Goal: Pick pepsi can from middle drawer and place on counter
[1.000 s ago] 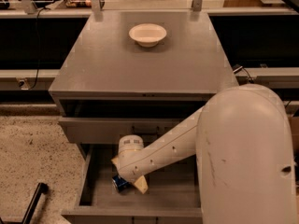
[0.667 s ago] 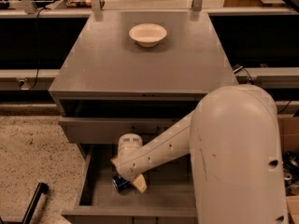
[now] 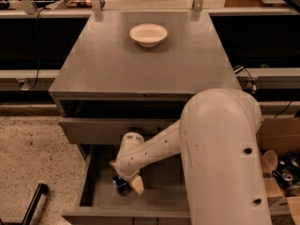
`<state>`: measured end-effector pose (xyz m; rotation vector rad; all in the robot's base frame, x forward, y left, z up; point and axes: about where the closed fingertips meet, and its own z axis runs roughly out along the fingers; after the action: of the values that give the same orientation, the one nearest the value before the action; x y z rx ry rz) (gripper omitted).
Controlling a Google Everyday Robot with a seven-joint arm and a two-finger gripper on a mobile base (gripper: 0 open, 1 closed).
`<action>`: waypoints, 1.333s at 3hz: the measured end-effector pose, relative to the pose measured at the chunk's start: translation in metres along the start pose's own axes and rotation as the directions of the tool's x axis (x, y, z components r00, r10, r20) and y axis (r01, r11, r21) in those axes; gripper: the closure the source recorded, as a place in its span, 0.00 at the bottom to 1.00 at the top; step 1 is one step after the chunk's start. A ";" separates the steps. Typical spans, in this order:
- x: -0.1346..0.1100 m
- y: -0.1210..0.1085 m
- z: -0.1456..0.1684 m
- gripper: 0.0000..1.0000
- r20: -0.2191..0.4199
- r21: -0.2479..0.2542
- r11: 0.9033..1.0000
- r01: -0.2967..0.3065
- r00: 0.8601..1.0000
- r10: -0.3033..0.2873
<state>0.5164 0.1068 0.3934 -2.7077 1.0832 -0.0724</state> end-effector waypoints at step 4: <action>-0.017 -0.006 0.039 0.45 0.035 -0.100 0.994 0.043 0.999 -0.040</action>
Offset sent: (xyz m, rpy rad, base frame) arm -0.0028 0.0300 -0.0306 -0.0193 0.0851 0.0623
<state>0.5127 0.1302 0.3577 -2.8110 1.0484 0.0208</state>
